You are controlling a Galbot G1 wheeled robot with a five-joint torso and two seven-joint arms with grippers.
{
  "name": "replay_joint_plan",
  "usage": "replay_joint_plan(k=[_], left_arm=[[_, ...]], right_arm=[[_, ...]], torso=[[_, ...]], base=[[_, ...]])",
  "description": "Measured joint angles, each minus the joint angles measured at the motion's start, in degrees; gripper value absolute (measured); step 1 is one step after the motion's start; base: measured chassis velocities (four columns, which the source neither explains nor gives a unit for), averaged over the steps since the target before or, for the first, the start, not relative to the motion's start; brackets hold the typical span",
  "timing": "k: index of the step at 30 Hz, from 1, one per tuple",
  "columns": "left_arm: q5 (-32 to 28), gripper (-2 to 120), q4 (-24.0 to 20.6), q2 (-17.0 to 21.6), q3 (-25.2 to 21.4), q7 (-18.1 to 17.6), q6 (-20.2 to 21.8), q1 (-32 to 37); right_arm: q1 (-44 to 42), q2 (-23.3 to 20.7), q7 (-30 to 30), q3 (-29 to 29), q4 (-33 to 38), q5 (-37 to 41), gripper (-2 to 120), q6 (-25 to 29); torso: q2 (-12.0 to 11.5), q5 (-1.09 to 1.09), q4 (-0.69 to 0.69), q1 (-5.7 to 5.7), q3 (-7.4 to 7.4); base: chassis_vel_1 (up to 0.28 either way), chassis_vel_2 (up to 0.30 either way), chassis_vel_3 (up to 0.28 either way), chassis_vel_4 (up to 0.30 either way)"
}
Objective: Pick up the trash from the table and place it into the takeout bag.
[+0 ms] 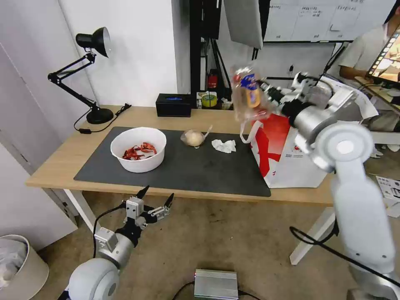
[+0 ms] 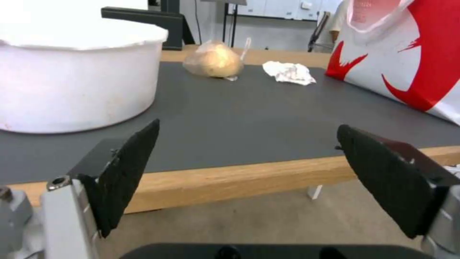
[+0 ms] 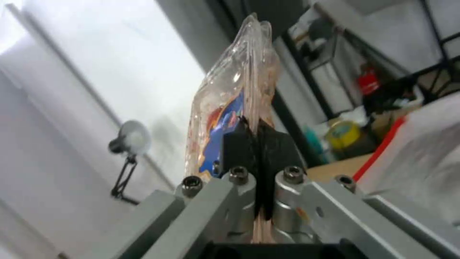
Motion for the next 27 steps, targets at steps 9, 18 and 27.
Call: replay_joint_plan(k=[9,18,27], left_arm=[[0.30,100,-0.33,-1.02,-0.56,-0.02,-0.62,1.00],[0.34,100,-0.29,-1.12,-0.41,-0.02,-1.00,1.09],[0.68,100,-0.91,-1.74,-0.20,-0.06,-1.15,1.61]], right_arm=[[3.01,-4.17,0.88,1.91,-3.89,-2.92,0,1.49],[1.62,-8.07,-3.16,3.28,-6.13,-14.35,0,2.51],[-2.15,-9.74,-6.16,4.09,-6.06,-20.54,0,3.66]], torso=[[0.00,0.00,0.00,0.00,0.00],[0.00,0.00,0.00,0.00,0.00],[0.00,0.00,0.00,0.00,0.00]], base=[[0.000,0.000,0.000,0.000],[0.000,0.000,0.000,0.000],[0.000,0.000,0.000,0.000]])
